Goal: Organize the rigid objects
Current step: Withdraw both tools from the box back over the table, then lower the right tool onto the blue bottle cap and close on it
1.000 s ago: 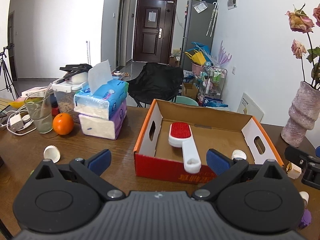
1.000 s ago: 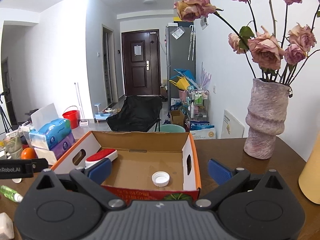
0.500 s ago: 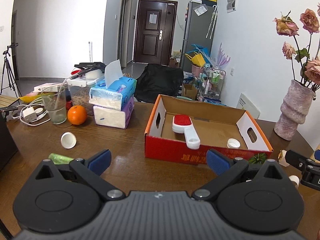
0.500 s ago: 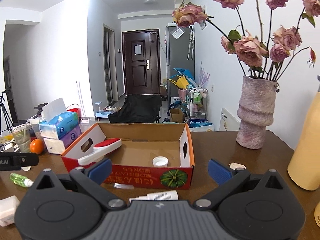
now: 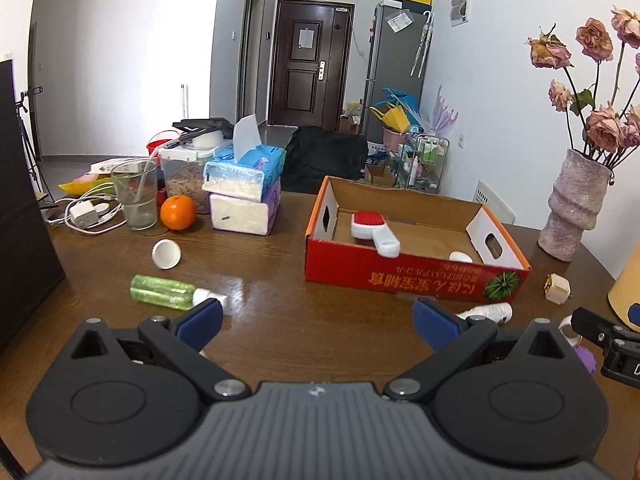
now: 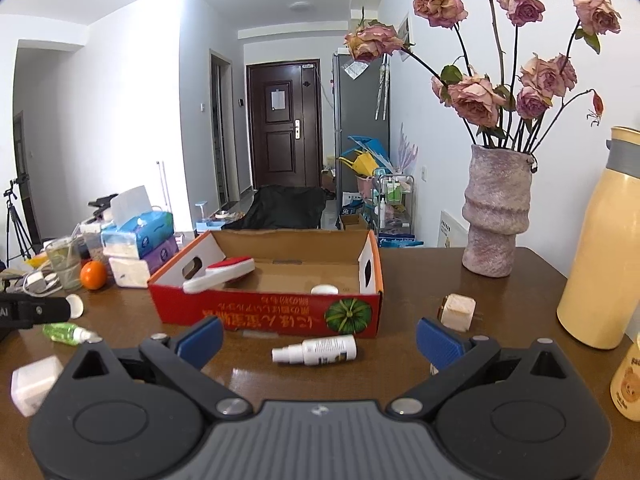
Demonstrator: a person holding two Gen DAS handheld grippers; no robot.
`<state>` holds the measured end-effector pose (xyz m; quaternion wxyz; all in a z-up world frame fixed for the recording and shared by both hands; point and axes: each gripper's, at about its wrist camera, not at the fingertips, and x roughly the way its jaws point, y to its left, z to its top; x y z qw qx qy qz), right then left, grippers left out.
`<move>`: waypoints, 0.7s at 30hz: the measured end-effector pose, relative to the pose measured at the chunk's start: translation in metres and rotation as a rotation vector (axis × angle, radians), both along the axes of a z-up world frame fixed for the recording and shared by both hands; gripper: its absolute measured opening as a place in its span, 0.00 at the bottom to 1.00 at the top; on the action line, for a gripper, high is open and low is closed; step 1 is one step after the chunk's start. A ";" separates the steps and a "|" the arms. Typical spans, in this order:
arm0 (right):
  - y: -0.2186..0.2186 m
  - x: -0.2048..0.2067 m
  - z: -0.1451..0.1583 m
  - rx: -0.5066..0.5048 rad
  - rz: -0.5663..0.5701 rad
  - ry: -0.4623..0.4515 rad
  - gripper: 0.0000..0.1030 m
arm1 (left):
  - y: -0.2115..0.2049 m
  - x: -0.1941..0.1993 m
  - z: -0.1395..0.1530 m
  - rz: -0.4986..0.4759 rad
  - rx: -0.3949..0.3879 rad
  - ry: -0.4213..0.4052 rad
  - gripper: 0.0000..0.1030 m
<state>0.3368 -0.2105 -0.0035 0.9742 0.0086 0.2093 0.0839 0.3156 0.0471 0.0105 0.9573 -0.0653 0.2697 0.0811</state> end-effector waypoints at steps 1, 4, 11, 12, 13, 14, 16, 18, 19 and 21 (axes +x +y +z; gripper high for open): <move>0.001 -0.004 -0.002 -0.003 0.000 0.004 1.00 | 0.001 -0.003 -0.001 0.001 0.001 0.003 1.00; 0.003 -0.015 -0.008 -0.011 0.003 0.017 1.00 | 0.005 -0.014 -0.002 0.007 0.006 0.007 1.00; 0.010 -0.038 -0.023 -0.015 0.017 0.053 1.00 | 0.016 -0.040 -0.008 0.014 0.014 0.015 1.00; 0.011 -0.040 -0.026 -0.016 0.017 0.060 1.00 | 0.017 -0.043 -0.010 0.015 0.014 0.017 1.00; 0.012 -0.043 -0.028 -0.017 0.017 0.065 1.00 | 0.019 -0.047 -0.012 0.017 0.014 0.020 1.00; 0.012 -0.045 -0.030 -0.016 0.018 0.070 1.00 | 0.021 -0.050 -0.013 0.018 0.016 0.023 1.00; 0.015 -0.050 -0.034 -0.019 0.022 0.080 1.00 | 0.024 -0.056 -0.017 0.022 0.022 0.028 1.00; 0.018 -0.055 -0.038 -0.024 0.024 0.088 1.00 | 0.028 -0.061 -0.020 0.026 0.022 0.034 1.00; 0.019 -0.057 -0.040 -0.026 0.027 0.092 1.00 | 0.030 -0.062 -0.021 0.029 0.020 0.036 1.00; 0.022 -0.059 -0.043 -0.031 0.030 0.100 1.00 | 0.033 -0.066 -0.024 0.033 0.017 0.041 1.00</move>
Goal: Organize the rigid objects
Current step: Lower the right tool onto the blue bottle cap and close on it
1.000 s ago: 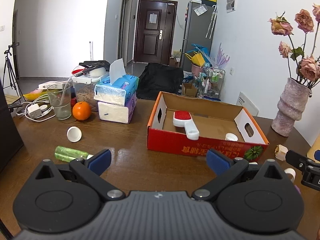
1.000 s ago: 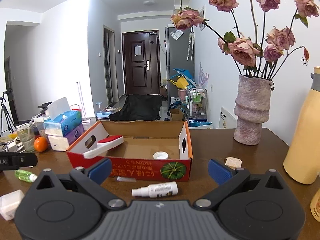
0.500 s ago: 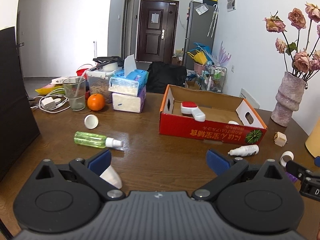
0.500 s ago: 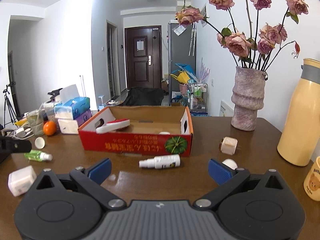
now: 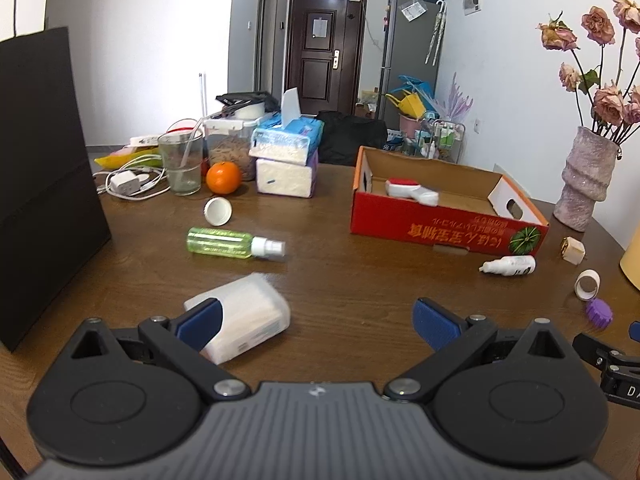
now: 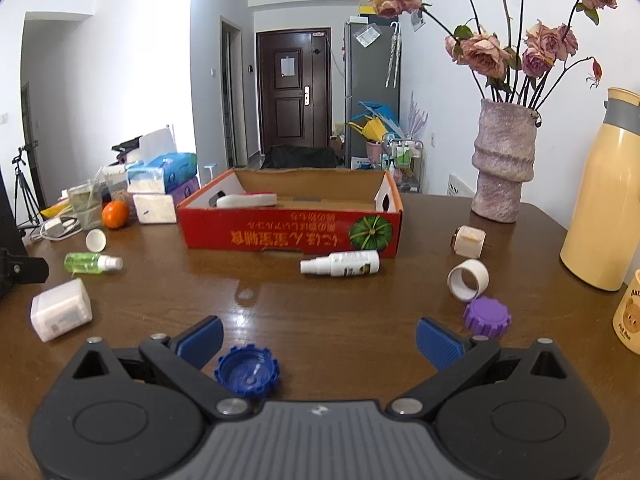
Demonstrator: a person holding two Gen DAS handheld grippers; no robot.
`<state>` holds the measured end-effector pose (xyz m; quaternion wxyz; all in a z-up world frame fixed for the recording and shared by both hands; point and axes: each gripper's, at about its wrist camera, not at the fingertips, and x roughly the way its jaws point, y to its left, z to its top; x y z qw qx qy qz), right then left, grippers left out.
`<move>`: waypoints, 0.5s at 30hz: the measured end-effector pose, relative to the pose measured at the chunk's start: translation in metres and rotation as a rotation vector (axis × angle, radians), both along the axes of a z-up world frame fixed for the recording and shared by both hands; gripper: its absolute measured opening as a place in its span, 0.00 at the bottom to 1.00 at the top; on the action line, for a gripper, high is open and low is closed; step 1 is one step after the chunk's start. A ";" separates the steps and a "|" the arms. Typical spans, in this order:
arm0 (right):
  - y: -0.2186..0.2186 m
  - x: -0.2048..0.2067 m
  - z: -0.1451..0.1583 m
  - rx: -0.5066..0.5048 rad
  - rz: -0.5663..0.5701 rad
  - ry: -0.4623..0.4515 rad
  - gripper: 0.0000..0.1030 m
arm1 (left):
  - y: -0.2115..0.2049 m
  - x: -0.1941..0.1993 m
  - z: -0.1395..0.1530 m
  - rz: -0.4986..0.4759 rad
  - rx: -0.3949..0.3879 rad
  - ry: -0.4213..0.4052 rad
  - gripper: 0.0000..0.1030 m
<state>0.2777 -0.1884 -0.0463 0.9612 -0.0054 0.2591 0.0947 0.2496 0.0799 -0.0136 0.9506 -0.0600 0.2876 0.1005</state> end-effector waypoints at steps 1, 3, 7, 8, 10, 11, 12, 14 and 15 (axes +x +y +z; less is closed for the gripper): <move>0.002 -0.001 -0.002 -0.004 0.004 0.003 1.00 | 0.002 -0.002 -0.002 0.002 0.000 0.003 1.00; 0.006 -0.004 -0.006 -0.015 0.010 0.005 1.00 | 0.006 -0.004 -0.005 0.006 0.003 0.008 1.00; 0.015 -0.005 -0.012 -0.025 0.026 0.019 1.00 | 0.013 -0.006 -0.011 0.013 0.001 0.021 1.00; 0.017 -0.005 -0.014 -0.027 0.029 0.022 1.00 | 0.015 -0.006 -0.012 0.015 -0.001 0.024 1.00; 0.023 -0.003 -0.017 -0.029 0.038 0.031 1.00 | 0.019 -0.005 -0.016 0.016 -0.006 0.030 1.00; 0.025 -0.002 -0.018 -0.031 0.041 0.035 0.99 | 0.020 -0.005 -0.018 0.017 -0.006 0.034 1.00; 0.028 -0.001 -0.020 -0.033 0.045 0.039 0.99 | 0.022 -0.004 -0.020 0.019 -0.005 0.038 1.00; 0.033 0.002 -0.024 -0.038 0.052 0.052 0.98 | 0.024 -0.001 -0.024 0.022 -0.007 0.048 1.00; 0.035 0.004 -0.026 -0.040 0.055 0.059 0.97 | 0.026 -0.001 -0.026 0.023 -0.009 0.053 1.00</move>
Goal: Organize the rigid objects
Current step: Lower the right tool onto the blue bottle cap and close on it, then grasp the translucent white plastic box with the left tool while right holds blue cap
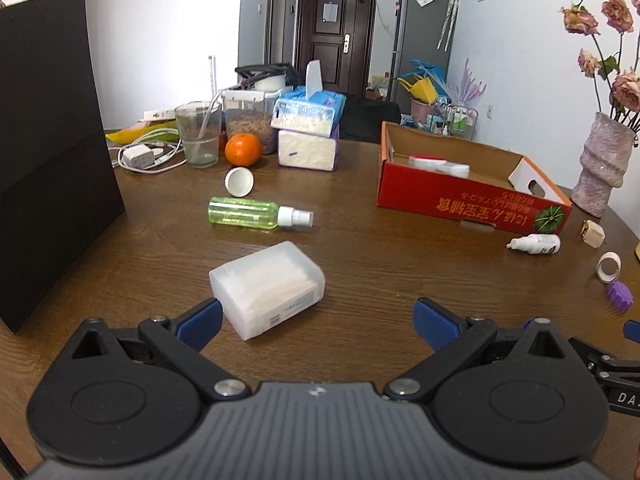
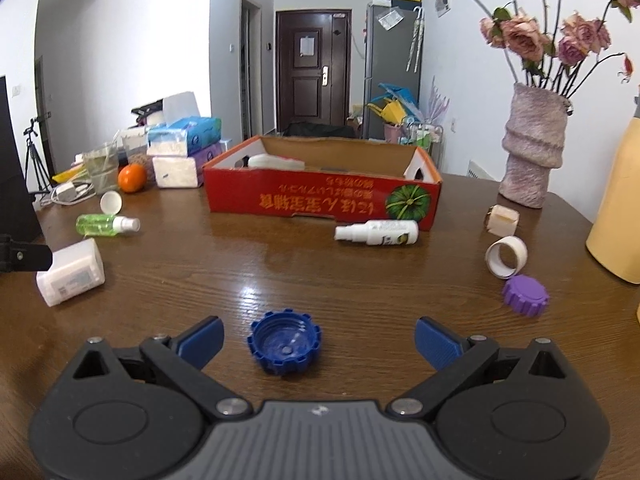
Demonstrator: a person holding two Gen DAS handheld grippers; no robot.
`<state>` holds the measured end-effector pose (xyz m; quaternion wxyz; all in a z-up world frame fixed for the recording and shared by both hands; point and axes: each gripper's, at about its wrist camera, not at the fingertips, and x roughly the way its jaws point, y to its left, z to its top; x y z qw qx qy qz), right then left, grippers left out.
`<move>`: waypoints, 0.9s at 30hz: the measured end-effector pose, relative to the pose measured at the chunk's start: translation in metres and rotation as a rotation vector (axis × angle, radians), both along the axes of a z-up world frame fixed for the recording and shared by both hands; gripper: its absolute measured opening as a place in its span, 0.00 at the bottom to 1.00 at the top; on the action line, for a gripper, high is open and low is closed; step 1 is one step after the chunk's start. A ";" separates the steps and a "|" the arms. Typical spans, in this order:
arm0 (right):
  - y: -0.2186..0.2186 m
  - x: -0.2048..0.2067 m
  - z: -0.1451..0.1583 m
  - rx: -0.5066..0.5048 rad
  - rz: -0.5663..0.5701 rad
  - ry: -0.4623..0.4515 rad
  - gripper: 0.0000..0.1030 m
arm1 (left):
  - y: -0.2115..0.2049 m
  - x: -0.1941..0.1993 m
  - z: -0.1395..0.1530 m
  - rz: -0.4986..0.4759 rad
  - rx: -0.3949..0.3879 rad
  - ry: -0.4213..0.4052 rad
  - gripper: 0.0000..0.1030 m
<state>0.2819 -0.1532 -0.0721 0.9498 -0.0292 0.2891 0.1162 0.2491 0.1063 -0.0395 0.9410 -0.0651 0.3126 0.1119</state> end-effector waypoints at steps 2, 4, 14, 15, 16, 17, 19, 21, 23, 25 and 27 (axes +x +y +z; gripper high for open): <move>0.006 0.006 -0.006 -0.010 0.008 0.023 0.94 | 0.004 0.002 -0.004 0.003 -0.002 0.010 1.00; 0.010 0.011 -0.011 -0.009 0.013 0.046 0.92 | 0.007 0.004 -0.007 0.006 -0.001 0.016 1.00; 0.026 0.035 -0.030 -0.033 0.024 0.118 0.78 | 0.021 0.019 -0.020 0.028 -0.005 0.045 1.00; 0.027 0.038 -0.032 -0.035 0.023 0.128 0.74 | 0.022 0.020 -0.021 0.029 -0.005 0.048 1.00; 0.029 0.041 -0.035 -0.037 0.023 0.139 0.72 | 0.022 0.022 -0.022 0.029 -0.002 0.051 1.00; 0.029 0.044 -0.037 -0.037 0.023 0.148 0.68 | 0.021 0.023 -0.022 0.028 0.002 0.053 1.00; 0.029 0.046 -0.039 -0.029 0.022 0.149 0.66 | 0.021 0.027 -0.023 0.029 0.009 0.056 1.00; 0.029 0.048 -0.038 -0.024 0.023 0.145 0.52 | 0.020 0.030 -0.024 0.033 0.012 0.059 1.00; 0.029 0.050 -0.037 -0.015 0.028 0.144 0.51 | 0.020 0.034 -0.024 0.036 0.012 0.060 1.00; 0.030 0.052 -0.038 -0.014 0.027 0.140 0.51 | 0.019 0.037 -0.024 0.042 0.012 0.061 1.00; 0.030 0.054 -0.038 -0.011 0.026 0.137 0.51 | 0.019 0.042 -0.024 0.050 0.013 0.065 1.00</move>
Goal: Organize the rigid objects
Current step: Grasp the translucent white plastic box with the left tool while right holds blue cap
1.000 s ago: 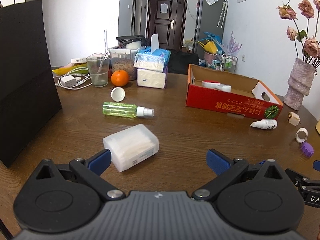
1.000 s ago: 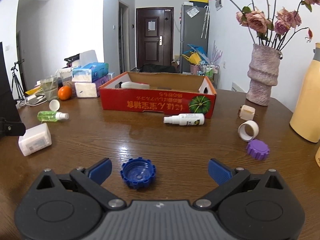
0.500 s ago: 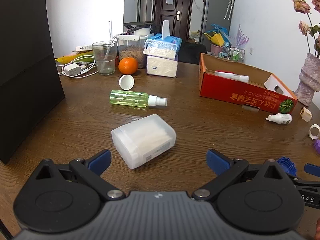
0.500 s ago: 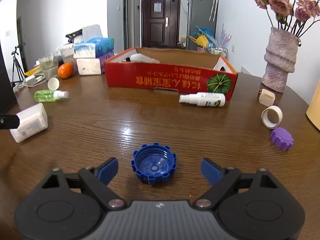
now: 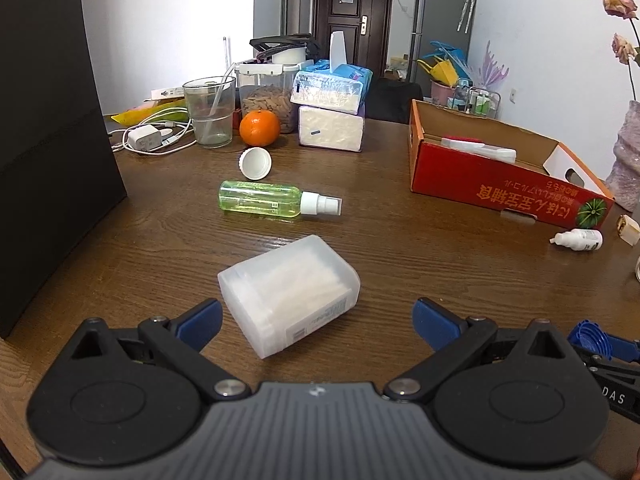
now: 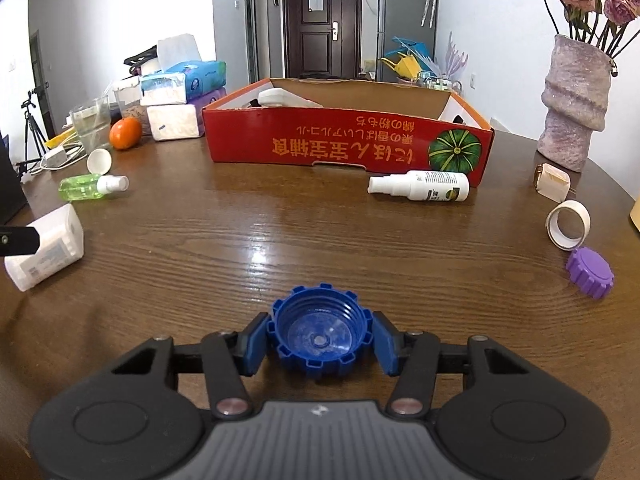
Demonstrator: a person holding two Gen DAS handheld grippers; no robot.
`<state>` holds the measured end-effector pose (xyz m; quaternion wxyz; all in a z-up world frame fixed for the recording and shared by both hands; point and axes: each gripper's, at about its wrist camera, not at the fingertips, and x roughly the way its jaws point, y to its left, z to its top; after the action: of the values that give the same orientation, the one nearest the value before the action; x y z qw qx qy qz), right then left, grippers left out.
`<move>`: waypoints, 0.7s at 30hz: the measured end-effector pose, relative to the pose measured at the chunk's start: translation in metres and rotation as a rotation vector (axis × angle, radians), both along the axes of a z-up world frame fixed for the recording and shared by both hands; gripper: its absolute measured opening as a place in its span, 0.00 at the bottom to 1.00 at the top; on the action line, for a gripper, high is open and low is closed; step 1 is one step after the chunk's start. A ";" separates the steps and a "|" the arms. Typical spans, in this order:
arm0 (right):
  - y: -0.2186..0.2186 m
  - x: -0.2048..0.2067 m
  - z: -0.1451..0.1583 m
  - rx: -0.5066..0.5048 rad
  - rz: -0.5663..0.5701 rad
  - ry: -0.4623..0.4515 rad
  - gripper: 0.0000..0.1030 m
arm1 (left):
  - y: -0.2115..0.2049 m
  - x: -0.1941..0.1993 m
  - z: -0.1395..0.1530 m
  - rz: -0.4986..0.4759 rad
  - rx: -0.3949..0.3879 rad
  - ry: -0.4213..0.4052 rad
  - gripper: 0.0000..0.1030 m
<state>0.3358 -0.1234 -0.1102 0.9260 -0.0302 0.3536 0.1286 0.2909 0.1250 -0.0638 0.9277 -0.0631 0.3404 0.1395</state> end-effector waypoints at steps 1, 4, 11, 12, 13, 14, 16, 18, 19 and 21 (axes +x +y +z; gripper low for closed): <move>0.000 0.001 0.000 0.003 -0.001 -0.001 0.51 | 0.000 0.002 0.000 0.008 0.000 0.002 1.00; -0.002 0.006 0.000 0.009 -0.010 -0.007 0.51 | 0.001 0.010 -0.002 0.047 -0.011 0.012 1.00; -0.009 0.017 0.001 0.030 -0.027 -0.030 0.51 | 0.003 0.026 -0.003 0.149 -0.029 0.014 1.00; -0.010 0.018 0.001 0.033 -0.029 -0.031 0.51 | 0.004 0.028 -0.004 0.162 -0.031 0.017 1.00; -0.011 0.020 0.001 0.035 -0.030 -0.034 0.51 | 0.004 0.030 -0.005 0.176 -0.031 0.019 1.00; -0.012 0.021 0.002 0.040 -0.033 -0.038 0.51 | 0.004 0.032 -0.006 0.191 -0.027 0.021 1.00; -0.015 0.023 0.003 0.048 -0.038 -0.046 0.51 | 0.005 0.035 -0.007 0.222 -0.020 0.024 1.00; -0.018 0.025 0.004 0.055 -0.044 -0.055 0.51 | 0.005 0.039 -0.008 0.241 -0.017 0.023 1.00; -0.020 0.027 0.004 0.059 -0.048 -0.058 0.51 | 0.004 0.040 -0.008 0.249 -0.012 0.022 1.00; -0.023 0.028 0.005 0.066 -0.054 -0.058 0.51 | 0.003 0.044 -0.009 0.272 -0.001 0.022 1.00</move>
<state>0.3641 -0.1459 -0.1055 0.9395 0.0063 0.3227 0.1143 0.3352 0.1278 -0.0728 0.8963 -0.1078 0.3391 0.2646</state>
